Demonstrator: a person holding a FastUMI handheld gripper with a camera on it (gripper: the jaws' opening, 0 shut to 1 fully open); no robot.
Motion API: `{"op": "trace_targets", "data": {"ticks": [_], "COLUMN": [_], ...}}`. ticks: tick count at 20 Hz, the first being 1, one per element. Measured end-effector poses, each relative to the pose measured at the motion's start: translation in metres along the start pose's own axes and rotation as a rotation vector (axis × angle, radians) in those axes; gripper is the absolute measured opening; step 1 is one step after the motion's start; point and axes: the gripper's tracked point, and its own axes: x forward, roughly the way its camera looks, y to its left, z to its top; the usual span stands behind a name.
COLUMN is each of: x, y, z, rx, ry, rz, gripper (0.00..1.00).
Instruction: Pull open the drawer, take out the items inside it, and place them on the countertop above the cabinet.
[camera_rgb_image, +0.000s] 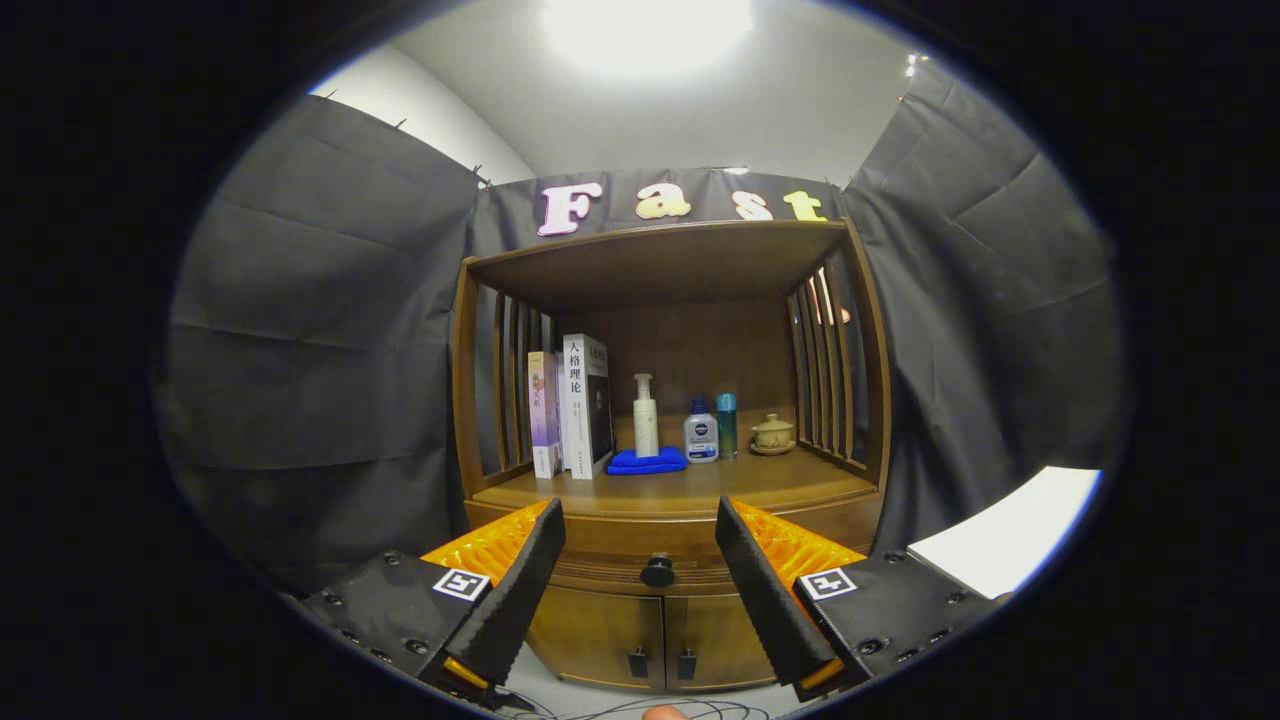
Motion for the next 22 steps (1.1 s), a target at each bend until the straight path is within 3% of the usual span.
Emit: {"op": "trace_targets", "data": {"ticks": [11, 22], "x": [0.016, 0.084], "y": [0.004, -0.002], "z": [-0.004, -0.068], "rx": [-0.011, -0.028], "ry": [-0.024, 0.081], "rz": [0.022, 0.014], "gripper": [0.97, 0.97]}}
